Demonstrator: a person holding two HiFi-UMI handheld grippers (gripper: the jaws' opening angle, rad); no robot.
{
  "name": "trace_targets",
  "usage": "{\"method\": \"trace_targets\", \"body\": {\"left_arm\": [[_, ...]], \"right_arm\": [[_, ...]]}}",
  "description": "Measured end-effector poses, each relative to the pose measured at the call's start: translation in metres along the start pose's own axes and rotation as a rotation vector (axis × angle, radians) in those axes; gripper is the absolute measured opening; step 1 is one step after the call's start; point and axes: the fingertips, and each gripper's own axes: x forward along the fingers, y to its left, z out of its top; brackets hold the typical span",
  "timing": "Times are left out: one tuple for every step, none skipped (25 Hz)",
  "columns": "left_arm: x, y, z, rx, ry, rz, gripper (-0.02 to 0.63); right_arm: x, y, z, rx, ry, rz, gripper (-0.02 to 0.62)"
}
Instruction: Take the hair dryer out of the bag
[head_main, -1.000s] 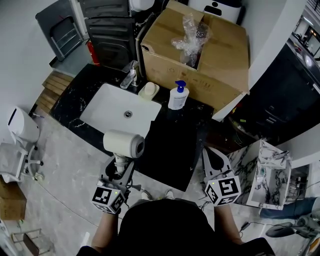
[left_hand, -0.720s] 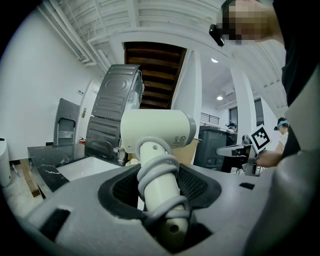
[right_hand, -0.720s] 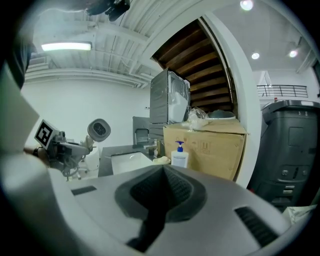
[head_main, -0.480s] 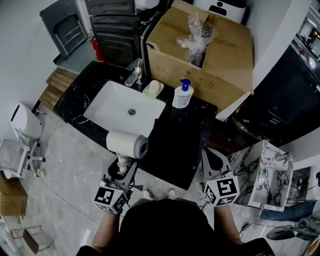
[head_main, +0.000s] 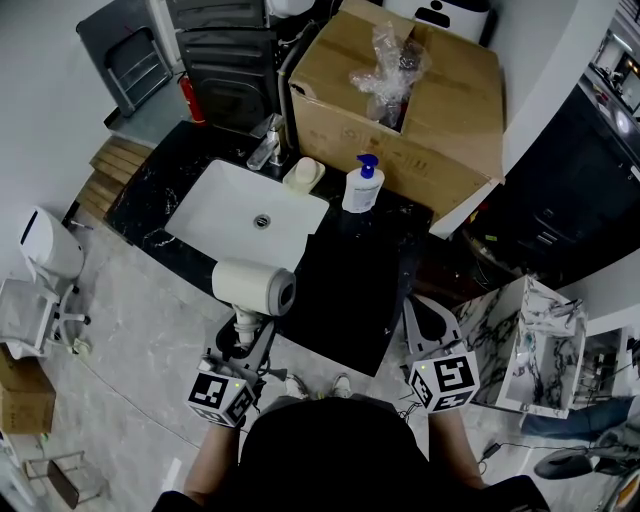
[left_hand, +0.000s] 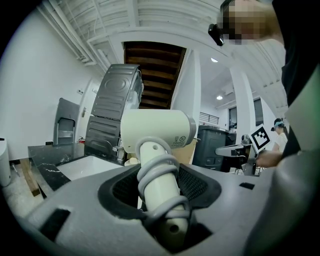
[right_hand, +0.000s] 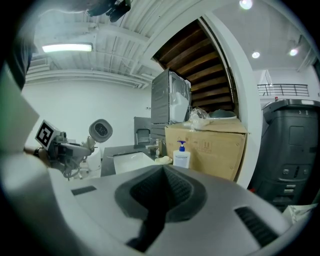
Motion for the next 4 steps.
{"method": "trace_targets", "body": {"left_arm": [[-0.0001, -0.0009, -0.0004, 0.001, 0.000, -0.001, 0.224], [-0.0001, -0.0017, -0.0009, 0.002, 0.000, -0.002, 0.225], [-0.0001, -0.0026, -0.0014, 0.001, 0.000, -0.003, 0.225], [-0.0001, -0.0035, -0.0019, 0.001, 0.000, -0.003, 0.224]], "right_arm": [[-0.0002, 0.0005, 0.0001, -0.001, 0.000, 0.002, 0.012], [-0.0004, 0.0010, 0.0000, -0.002, -0.001, 0.004, 0.012], [-0.0006, 0.0015, -0.0003, -0.003, 0.000, 0.006, 0.012], [-0.0009, 0.0019, -0.0007, -0.004, 0.000, 0.007, 0.012]]}}
